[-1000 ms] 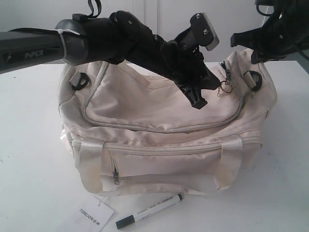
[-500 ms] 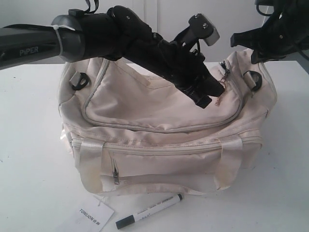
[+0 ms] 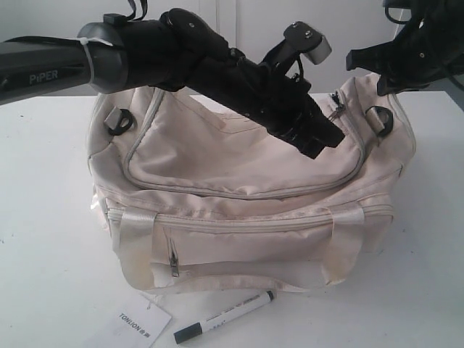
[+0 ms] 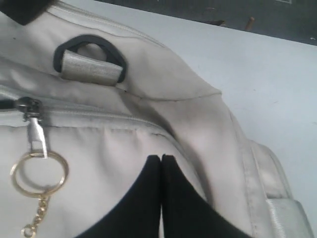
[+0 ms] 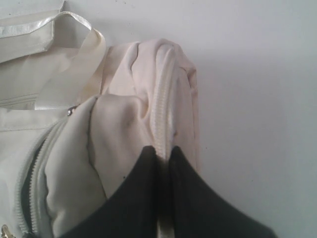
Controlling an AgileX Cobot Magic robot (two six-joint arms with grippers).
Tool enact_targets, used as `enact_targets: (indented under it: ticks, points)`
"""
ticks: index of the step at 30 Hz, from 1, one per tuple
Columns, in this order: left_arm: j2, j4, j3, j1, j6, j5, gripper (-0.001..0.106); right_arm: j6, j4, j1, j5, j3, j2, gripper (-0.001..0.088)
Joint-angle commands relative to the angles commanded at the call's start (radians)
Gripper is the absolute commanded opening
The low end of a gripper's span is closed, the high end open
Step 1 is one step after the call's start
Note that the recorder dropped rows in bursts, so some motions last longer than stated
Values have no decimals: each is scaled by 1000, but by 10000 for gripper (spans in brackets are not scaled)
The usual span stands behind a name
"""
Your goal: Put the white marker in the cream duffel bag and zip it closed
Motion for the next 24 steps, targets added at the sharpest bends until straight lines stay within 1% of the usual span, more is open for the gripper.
enact_targets:
  ticks: [3,6,8,10,12,15,17,18,24]
  points:
    - [0,0,-2,0,-22,-67,0,0,0,0,0,0,0,0]
    - [0,2,-19,7,-27,-70,0,0,0,0,0,0,0,0]
    - [0,18,-40,21,-65,-47,0,0,0,0,0,0,0,0]
    - [0,75,-62,36,-142,-16,0,0,0,0,0,0,0,0]
    - [0,170,-90,51,-234,38,0,0,0,0,0,0,0,0]
    - [9,277,-136,61,-307,114,0,0,0,0,0,0,0,0]
    - [18,317,-156,61,-310,122,0,0,0,0,0,0,0,0]
    - [23,316,-161,61,-296,116,0,0,0,0,0,0,0,0]
    - [60,236,-170,61,-145,112,2,0,0,0,0,0,0,0]
